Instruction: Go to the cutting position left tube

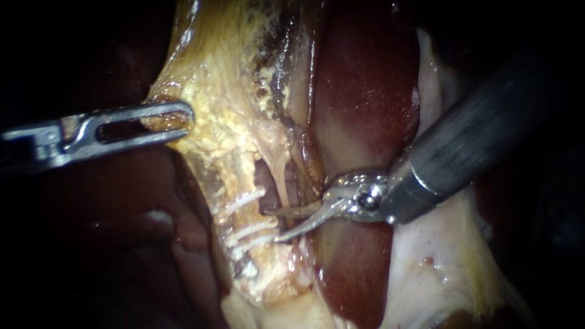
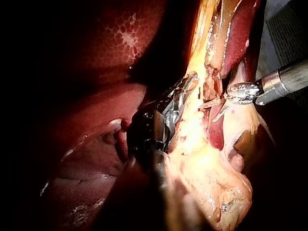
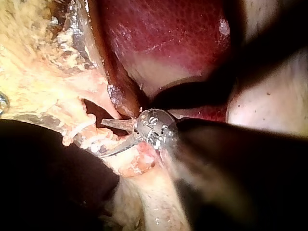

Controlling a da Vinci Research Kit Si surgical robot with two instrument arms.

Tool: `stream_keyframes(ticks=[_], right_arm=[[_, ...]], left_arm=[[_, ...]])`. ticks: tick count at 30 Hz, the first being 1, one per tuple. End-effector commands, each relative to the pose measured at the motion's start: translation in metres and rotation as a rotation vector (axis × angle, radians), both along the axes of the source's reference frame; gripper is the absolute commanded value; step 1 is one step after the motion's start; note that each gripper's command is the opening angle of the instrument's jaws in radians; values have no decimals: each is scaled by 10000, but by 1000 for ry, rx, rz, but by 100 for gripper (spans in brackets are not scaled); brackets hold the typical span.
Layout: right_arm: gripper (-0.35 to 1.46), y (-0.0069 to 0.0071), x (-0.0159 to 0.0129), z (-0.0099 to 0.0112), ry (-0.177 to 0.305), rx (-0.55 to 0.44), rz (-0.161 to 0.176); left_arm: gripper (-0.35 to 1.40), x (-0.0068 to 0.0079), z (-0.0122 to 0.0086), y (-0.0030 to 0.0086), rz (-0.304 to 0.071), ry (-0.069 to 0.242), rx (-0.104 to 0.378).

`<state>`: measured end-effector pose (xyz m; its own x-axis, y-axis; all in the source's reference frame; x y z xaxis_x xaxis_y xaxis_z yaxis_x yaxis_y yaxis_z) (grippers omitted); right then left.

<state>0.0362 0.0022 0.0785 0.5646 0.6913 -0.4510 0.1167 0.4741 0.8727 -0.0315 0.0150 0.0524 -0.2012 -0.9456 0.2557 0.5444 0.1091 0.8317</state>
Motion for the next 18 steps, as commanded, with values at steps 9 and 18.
stream_keyframes(ticks=[9, 18], right_arm=[[109, -9, 25, 15, -3, -1, -18], [113, -11, 34, 13, 97, 42, -33]], left_arm=[[-35, -1, -1, 0, -1, 1, 0], [-35, -1, -1, 0, -1, 1, 0]])
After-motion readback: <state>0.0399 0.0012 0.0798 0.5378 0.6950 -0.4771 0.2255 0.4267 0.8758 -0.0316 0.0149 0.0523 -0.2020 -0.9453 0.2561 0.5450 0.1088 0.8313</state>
